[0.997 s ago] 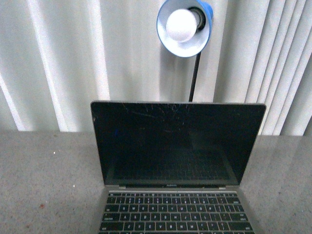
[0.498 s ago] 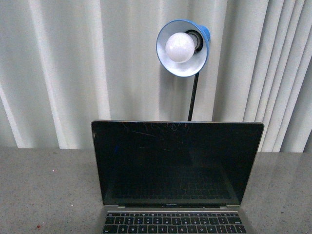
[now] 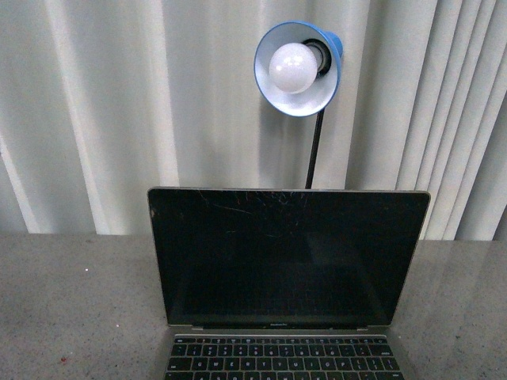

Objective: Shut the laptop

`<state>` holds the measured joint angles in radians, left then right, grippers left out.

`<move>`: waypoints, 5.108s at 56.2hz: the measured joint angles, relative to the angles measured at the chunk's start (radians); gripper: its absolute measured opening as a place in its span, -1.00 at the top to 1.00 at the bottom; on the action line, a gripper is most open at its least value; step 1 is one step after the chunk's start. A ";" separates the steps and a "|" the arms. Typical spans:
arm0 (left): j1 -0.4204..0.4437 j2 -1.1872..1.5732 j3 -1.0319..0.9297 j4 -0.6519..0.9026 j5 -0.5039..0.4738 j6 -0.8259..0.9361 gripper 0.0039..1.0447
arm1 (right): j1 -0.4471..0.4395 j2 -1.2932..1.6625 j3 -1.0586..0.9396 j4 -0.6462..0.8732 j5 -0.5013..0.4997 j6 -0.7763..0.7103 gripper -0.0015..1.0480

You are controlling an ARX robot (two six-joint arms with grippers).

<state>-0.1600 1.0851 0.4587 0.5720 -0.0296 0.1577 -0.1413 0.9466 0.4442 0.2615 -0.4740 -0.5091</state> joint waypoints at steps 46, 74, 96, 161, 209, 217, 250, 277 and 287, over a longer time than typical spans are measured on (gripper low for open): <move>-0.181 0.684 0.749 -0.239 -0.101 0.283 -0.72 | 0.167 0.731 0.634 0.021 -0.007 -0.175 -0.37; -0.174 0.721 0.838 -0.481 -0.055 0.373 0.94 | 0.213 0.800 0.750 -0.200 -0.068 -0.343 0.94; -0.190 0.721 0.837 -0.568 -0.036 0.412 0.94 | 0.237 0.832 0.784 -0.260 -0.058 -0.405 0.94; -0.194 0.704 0.815 -0.632 0.017 0.440 0.94 | 0.258 0.815 0.751 -0.380 -0.047 -0.508 0.94; -0.184 0.641 0.688 -0.698 0.104 0.443 0.94 | 0.311 0.804 0.677 -0.453 -0.024 -0.591 0.94; -0.186 0.630 0.672 -0.705 0.123 0.435 0.94 | 0.314 0.804 0.667 -0.463 -0.024 -0.599 0.94; -0.205 0.624 0.612 -0.675 0.146 0.413 0.94 | 0.327 0.812 0.633 -0.483 -0.016 -0.631 0.94; -0.216 0.643 0.588 -0.656 0.161 0.405 0.94 | 0.336 0.830 0.619 -0.492 -0.013 -0.648 0.94; -0.220 0.649 0.581 -0.647 0.162 0.396 0.94 | 0.340 0.833 0.614 -0.492 -0.013 -0.649 0.94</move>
<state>-0.3798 1.7344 1.0393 -0.0750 0.1326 0.5537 0.1989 1.7798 1.0584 -0.2306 -0.4870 -1.1576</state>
